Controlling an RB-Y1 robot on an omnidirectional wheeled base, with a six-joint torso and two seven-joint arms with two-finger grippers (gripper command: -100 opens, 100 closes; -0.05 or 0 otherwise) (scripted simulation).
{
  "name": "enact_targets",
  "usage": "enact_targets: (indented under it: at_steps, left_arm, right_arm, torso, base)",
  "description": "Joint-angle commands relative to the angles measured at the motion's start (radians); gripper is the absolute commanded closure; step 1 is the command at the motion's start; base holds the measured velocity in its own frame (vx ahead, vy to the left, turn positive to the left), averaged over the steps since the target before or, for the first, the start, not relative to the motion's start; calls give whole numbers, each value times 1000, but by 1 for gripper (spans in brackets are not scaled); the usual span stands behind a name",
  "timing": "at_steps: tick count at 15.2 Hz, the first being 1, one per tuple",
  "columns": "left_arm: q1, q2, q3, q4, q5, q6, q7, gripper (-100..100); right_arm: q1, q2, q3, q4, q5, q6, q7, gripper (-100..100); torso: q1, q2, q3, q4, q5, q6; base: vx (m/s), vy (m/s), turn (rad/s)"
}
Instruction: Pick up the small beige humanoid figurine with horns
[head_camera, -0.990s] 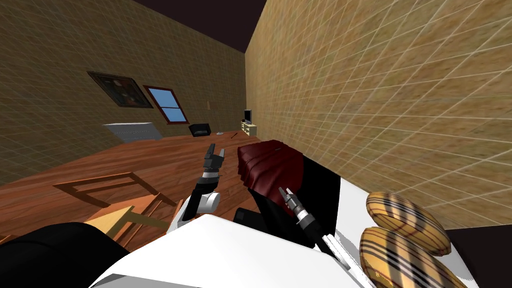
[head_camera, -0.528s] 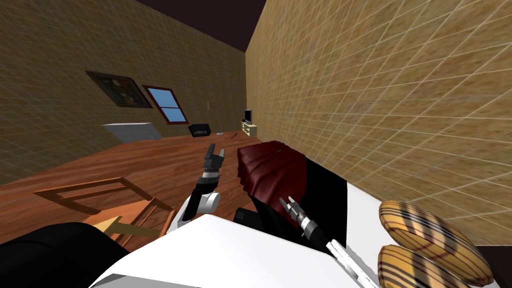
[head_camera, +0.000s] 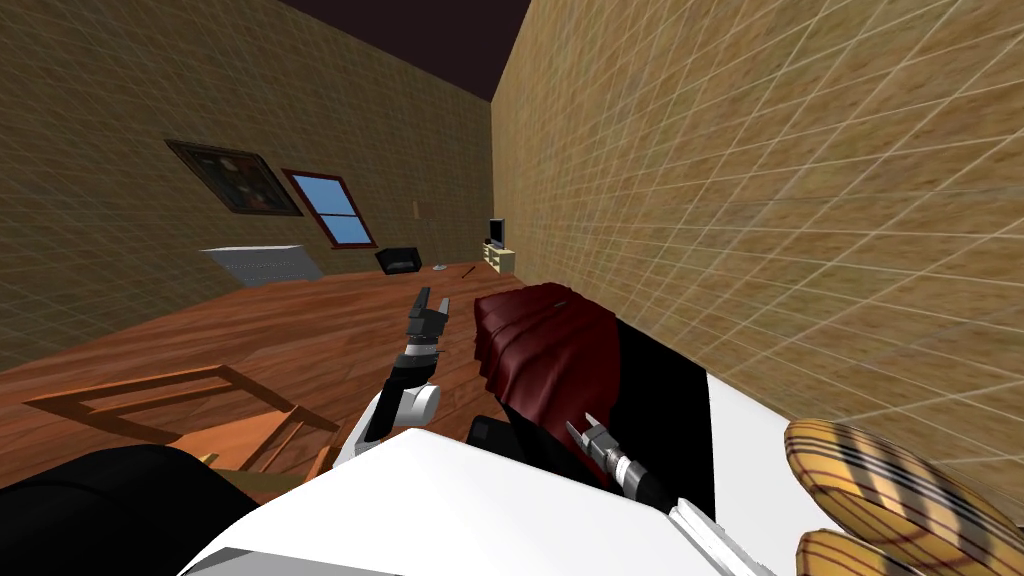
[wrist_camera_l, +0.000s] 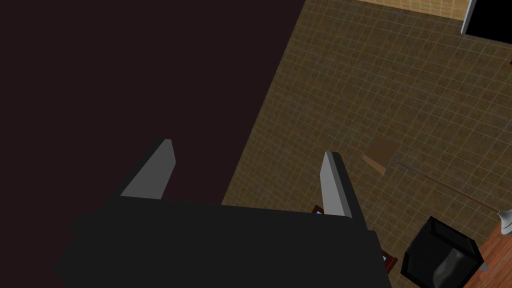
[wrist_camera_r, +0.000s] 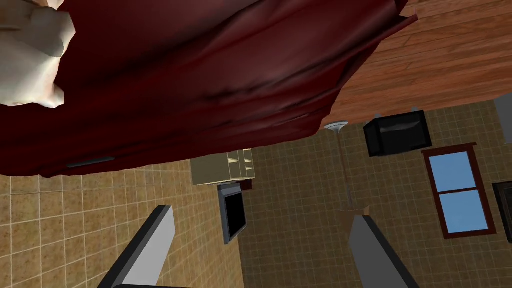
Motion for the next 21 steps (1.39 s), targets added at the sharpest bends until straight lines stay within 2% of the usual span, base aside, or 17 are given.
enact_targets:
  at_steps: [1, 2, 3, 5, 7, 8, 9, 11, 12, 17, 20, 21]
  left_arm:
    - [0, 0, 0, 0, 0, 0, 0, 0]
    - [0, 0, 0, 0, 0, 0, 0, 0]
    - [0, 0, 0, 0, 0, 0, 0, 0]
    - [0, 0, 0, 0, 0, 0, 0, 0]
    - [0, 0, 0, 0, 0, 0, 0, 0]
    - [0, 0, 0, 0, 0, 0, 0, 0]
    - [0, 0, 0, 0, 0, 0, 0, 0]
    - [0, 0, 0, 0, 0, 0, 0, 0]
    - [0, 0, 0, 0, 0, 0, 0, 0]
    - [0, 0, 0, 0, 0, 0, 0, 0]
    - [0, 0, 0, 0, 0, 0, 0, 0]
    - [0, 0, 0, 0, 0, 0, 0, 0]
  right_arm:
    - [-16, -6, 11, 40, 5, -8, 9, -100]
    - [-23, -32, 37, 67, 19, -5, 32, -100]
    - [-23, -32, 37, 75, 19, -5, 32, -100]
    - [-35, -79, 86, 131, 46, 0, 76, -100]
    - [-35, -79, 86, 139, 46, 0, 76, -100]
    - [-40, -100, 109, 163, 59, 2, 96, -100]
    - [-40, -100, 109, 169, 59, 2, 96, -100]
    - [-49, -138, 152, 224, 82, 5, 133, -100]
    - [-49, -138, 152, 224, 82, 5, 133, -100]
    - [-59, -202, 236, 323, 125, 11, 200, -100]
    - [-60, -218, 261, 350, 136, 13, 218, -100]
    - [-53, -207, 246, 343, 132, 9, 221, -100]
  torso:
    - [0, 0, 0, 0, 0, 0]
    - [0, 1, 1, 0, 0, 0]
    - [0, 2, 1, 0, 0, 0]
    - [0, 1, 1, 0, 0, 0]
    - [0, 0, 0, 0, 0, 0]
    - [0, 1, 1, 0, 0, 0]
    - [0, 2, 1, 0, 0, 0]
    - [0, 2, 1, 0, 0, 0]
    - [0, 2, 1, 0, 0, 0]
    - [3, 2, 1, 0, 1, 0]
    - [2, 4, 2, 1, 1, 0]
    - [2, 5, 3, 1, 0, 0]
  base:
    - [69, 29, 0]
    - [75, 22, 6]
    - [84, 24, 7]
    - [111, 38, 10]
    - [95, 36, 1]
    - [78, 29, 5]
    - [74, 24, 4]
    - [90, 36, 7]
    - [99, 46, 0]
    - [84, 63, 0]
    - [48, 54, -8]
    - [17, 24, -3]
